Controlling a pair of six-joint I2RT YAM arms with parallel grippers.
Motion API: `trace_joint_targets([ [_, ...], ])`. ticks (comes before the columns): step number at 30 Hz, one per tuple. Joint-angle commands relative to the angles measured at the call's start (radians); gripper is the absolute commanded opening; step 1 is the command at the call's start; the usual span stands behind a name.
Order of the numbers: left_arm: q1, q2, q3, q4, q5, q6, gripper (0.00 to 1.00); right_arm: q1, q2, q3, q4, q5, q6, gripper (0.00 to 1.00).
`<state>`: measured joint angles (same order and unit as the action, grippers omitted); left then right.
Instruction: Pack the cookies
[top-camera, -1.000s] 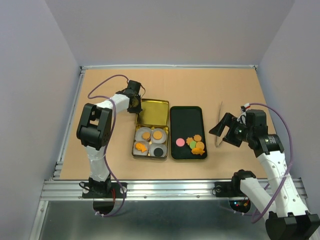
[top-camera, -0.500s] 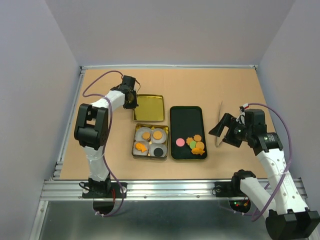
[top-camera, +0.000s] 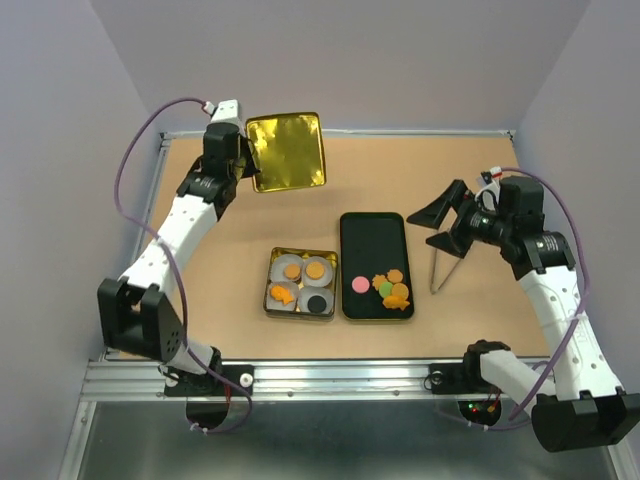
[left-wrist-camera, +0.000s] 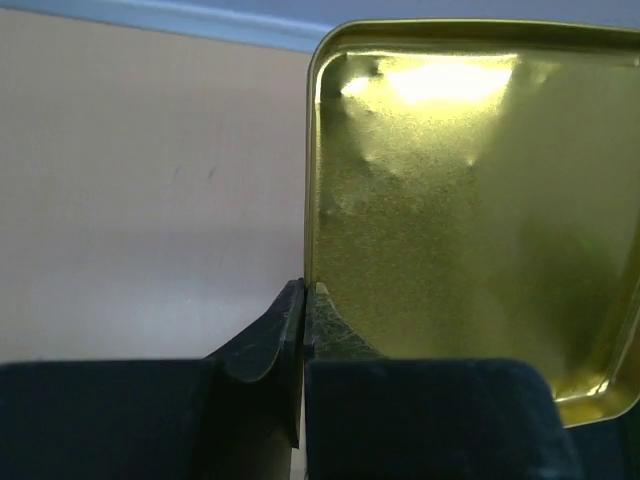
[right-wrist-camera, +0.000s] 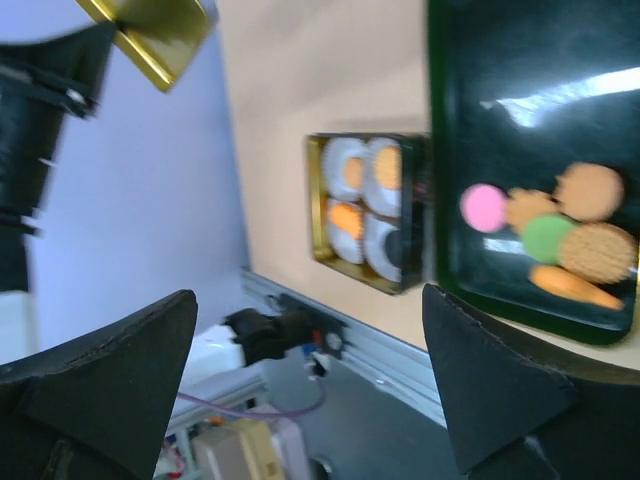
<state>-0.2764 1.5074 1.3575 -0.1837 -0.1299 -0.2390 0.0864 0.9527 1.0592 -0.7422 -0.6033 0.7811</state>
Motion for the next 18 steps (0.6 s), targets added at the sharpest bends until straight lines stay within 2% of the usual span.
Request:
trace_joint_targets([
  [1, -0.053, -0.224, -0.182, 0.283, -0.092, 0.070, 0.00, 0.009, 0.060, 0.126, 0.162, -0.136, 0.235, 1.00],
  [2, -0.096, -0.271, -0.233, 0.422, -0.123, 0.117, 0.00, 0.010, 0.086, 0.134, 0.188, -0.162, 0.271, 1.00],
  [5, -0.145, -0.426, -0.408, 0.611, -0.210, 0.191, 0.00, 0.016, 0.116, 0.118, 0.301, -0.269, 0.478, 1.00],
  [6, -0.173, -0.484, -0.475, 0.712, -0.224, 0.234, 0.00, 0.033, 0.119, 0.087, 0.431, -0.282, 0.542, 1.00],
  [8, -0.204, -0.538, -0.546, 0.877, -0.263, 0.299, 0.00, 0.055, 0.121, 0.064, 0.580, -0.270, 0.706, 1.00],
  [10, -0.234, -0.599, -0.599, 0.950, -0.290, 0.357, 0.00, 0.114, 0.129, 0.048, 0.653, -0.241, 0.788, 1.00],
  [13, -0.277, -0.622, -0.612, 0.969, -0.335, 0.404, 0.00, 0.240, 0.196, 0.061, 0.762, -0.193, 0.941, 1.00],
  [15, -0.296, -0.631, -0.617, 0.986, -0.339, 0.426, 0.00, 0.332, 0.228, 0.073, 0.822, -0.156, 0.980, 1.00],
  [18, -0.326, -0.662, -0.633, 1.020, -0.362, 0.454, 0.00, 0.400, 0.285, 0.094, 0.877, -0.127, 1.024, 1.00],
])
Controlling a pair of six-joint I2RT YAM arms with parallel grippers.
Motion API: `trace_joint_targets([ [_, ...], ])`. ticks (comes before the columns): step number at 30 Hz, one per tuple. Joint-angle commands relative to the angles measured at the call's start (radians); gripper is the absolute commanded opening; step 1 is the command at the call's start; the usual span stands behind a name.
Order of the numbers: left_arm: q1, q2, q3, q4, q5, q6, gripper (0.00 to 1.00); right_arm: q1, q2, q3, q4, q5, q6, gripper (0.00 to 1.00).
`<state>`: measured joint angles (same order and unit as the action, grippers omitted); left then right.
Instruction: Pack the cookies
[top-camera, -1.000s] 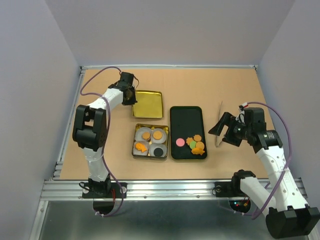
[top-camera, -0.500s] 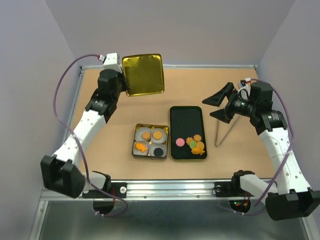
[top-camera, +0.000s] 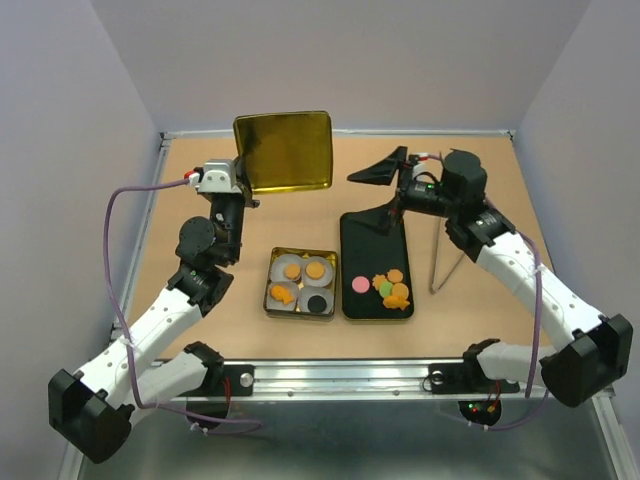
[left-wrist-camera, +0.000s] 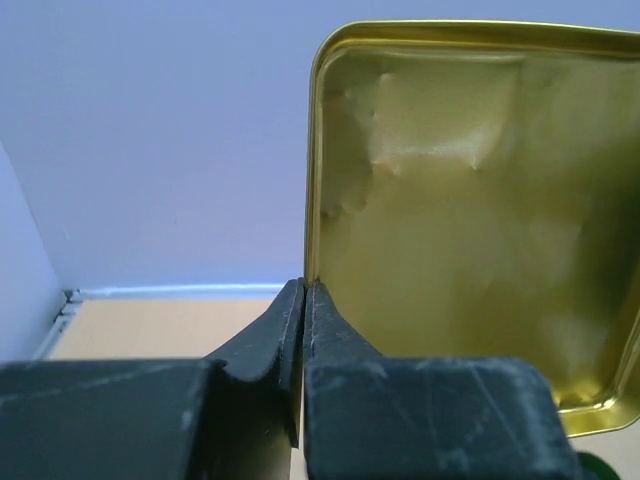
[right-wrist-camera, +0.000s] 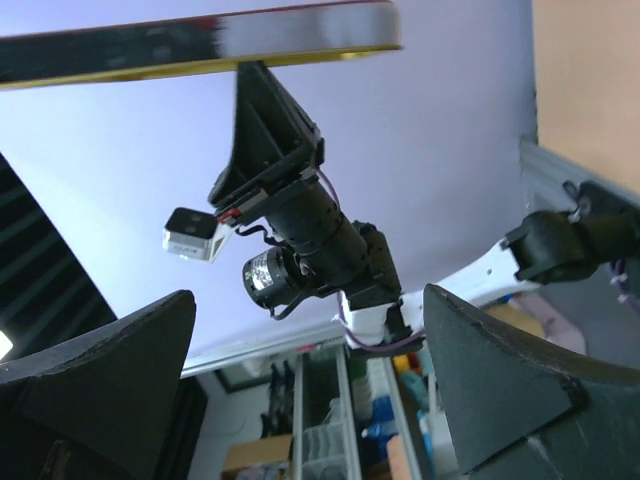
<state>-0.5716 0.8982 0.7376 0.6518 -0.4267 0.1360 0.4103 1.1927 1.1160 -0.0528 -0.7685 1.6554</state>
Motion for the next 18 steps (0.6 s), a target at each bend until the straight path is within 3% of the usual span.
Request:
trace_joint_targets([
  [1, -0.039, -0.061, -0.017, 0.190, -0.075, 0.082, 0.00, 0.081, 0.057, 0.042, 0.201, 0.043, 0.158, 1.00],
  [6, -0.053, -0.123, -0.060, 0.207, -0.119, 0.119, 0.00, 0.082, 0.082, -0.018, 0.516, 0.097, 0.314, 1.00],
  [18, -0.079, -0.196, -0.095, 0.170, -0.109, 0.097, 0.00, 0.093, 0.145, 0.016, 0.568, 0.149, 0.363, 1.00],
])
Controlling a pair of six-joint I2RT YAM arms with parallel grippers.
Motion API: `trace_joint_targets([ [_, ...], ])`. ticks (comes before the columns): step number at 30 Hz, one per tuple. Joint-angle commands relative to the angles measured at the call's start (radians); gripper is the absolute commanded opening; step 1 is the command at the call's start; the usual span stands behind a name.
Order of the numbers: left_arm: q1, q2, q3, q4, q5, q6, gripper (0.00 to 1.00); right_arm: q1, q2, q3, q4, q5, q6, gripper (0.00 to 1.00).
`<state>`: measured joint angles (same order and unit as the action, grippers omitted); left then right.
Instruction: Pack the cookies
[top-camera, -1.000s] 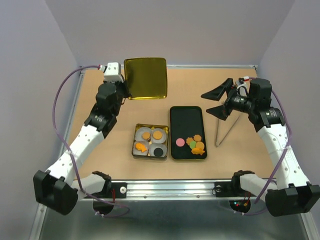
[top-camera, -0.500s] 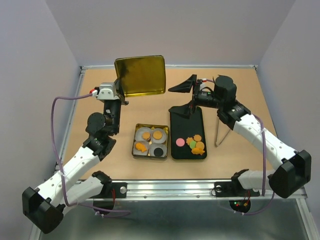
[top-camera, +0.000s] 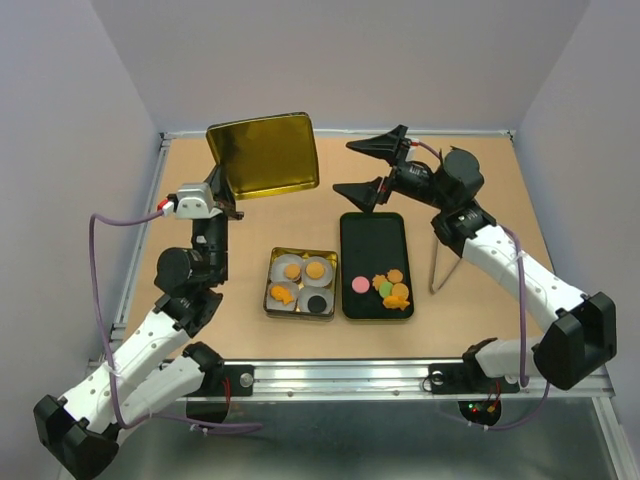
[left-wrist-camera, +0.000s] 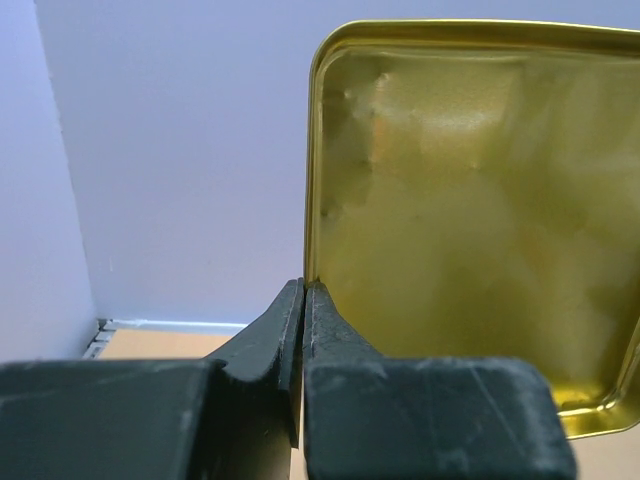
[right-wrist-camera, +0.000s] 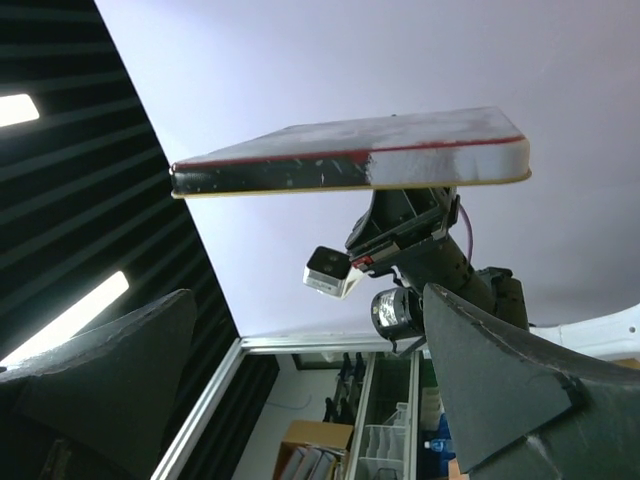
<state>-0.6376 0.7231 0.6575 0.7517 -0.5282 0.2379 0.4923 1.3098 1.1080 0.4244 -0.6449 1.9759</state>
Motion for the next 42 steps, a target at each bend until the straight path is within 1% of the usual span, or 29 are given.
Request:
trace_joint_targets([
  [1, -0.016, -0.022, -0.019, 0.069, -0.006, -0.006, 0.00, 0.012, 0.037, 0.036, 0.100, 0.027, 0.047, 1.00],
  [12, -0.043, -0.031, -0.019, 0.072, 0.002, 0.006, 0.00, 0.045, 0.157, 0.157, 0.128, 0.036, 0.078, 1.00],
  [19, -0.054, -0.051, -0.036, 0.072, 0.019, 0.018, 0.00, 0.069, 0.198, 0.164, 0.171, 0.048, 0.109, 0.99],
  [25, -0.063, -0.071, -0.039, 0.074, 0.025, 0.050, 0.00, 0.080, 0.223, 0.141, 0.254, 0.062, 0.170, 0.98],
  [28, -0.066, -0.080, -0.033, 0.075, 0.037, 0.081, 0.00, 0.087, 0.239, 0.147, 0.261, 0.064, 0.181, 0.96],
  [34, -0.073, -0.108, -0.013, 0.077, 0.045, 0.172, 0.00, 0.091, 0.250, 0.141, 0.332, 0.091, 0.233, 0.96],
  [37, -0.073, -0.119, -0.006, 0.081, 0.088, 0.236, 0.00, 0.097, 0.255, 0.141, 0.347, 0.116, 0.251, 0.96],
  [42, -0.074, -0.129, 0.019, 0.089, 0.161, 0.296, 0.00, 0.109, 0.272, 0.159, 0.375, 0.139, 0.279, 0.96],
])
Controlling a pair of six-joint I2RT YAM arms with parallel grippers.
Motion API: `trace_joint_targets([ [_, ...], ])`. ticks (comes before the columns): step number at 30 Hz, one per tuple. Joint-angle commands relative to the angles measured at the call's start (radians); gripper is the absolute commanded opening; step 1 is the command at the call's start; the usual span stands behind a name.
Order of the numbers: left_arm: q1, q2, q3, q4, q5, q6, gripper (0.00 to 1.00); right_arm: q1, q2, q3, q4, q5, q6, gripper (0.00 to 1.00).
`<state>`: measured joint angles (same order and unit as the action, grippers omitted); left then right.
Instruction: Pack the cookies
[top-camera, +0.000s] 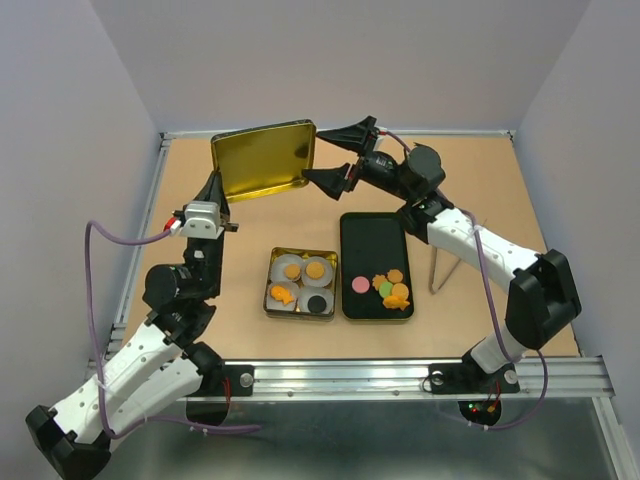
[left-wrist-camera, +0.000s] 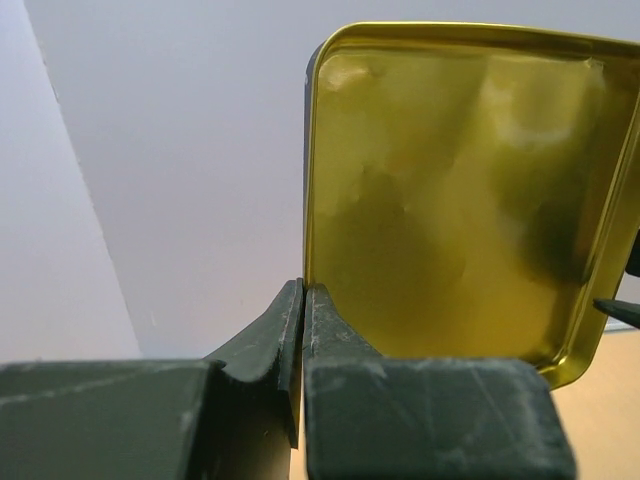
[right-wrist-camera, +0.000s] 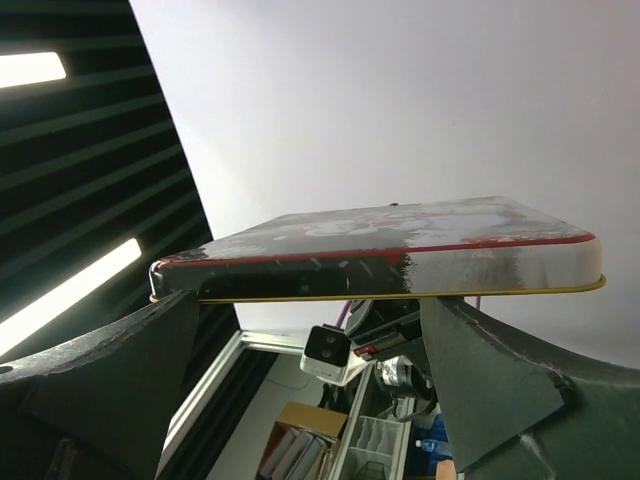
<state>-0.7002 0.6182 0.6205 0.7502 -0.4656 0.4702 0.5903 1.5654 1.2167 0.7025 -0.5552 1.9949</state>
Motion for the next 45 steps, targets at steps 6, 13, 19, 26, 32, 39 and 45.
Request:
trace_joint_targets([
  [6, -0.012, -0.074, 0.045, 0.133, 0.194, 0.102, 0.00, 0.014, 0.018, 0.046, 0.166, 0.100, 0.286, 0.96],
  [13, -0.012, -0.141, 0.015, 0.166, 0.343, 0.143, 0.00, 0.023, 0.025, 0.033, 0.213, 0.109, 0.291, 0.96],
  [19, -0.012, -0.164, 0.008, 0.103, 0.461, 0.209, 0.00, 0.042, 0.073, 0.092, 0.218, 0.037, 0.291, 0.95],
  [26, -0.012, -0.149, -0.011, 0.090, 0.501, 0.240, 0.00, 0.091, 0.059, 0.106, 0.216, 0.044, 0.277, 0.85],
  [32, -0.012, -0.135, -0.028, 0.090, 0.482, 0.277, 0.00, 0.129, 0.018, 0.072, 0.213, 0.052, 0.265, 0.83],
  [39, -0.012, -0.140, -0.051, 0.087, 0.436, 0.326, 0.00, 0.149, -0.048, 0.031, 0.195, 0.035, 0.246, 0.83],
  [45, -0.013, -0.144, -0.074, 0.093, 0.400, 0.351, 0.00, 0.149, -0.102, -0.017, 0.190, 0.043, 0.234, 0.72],
])
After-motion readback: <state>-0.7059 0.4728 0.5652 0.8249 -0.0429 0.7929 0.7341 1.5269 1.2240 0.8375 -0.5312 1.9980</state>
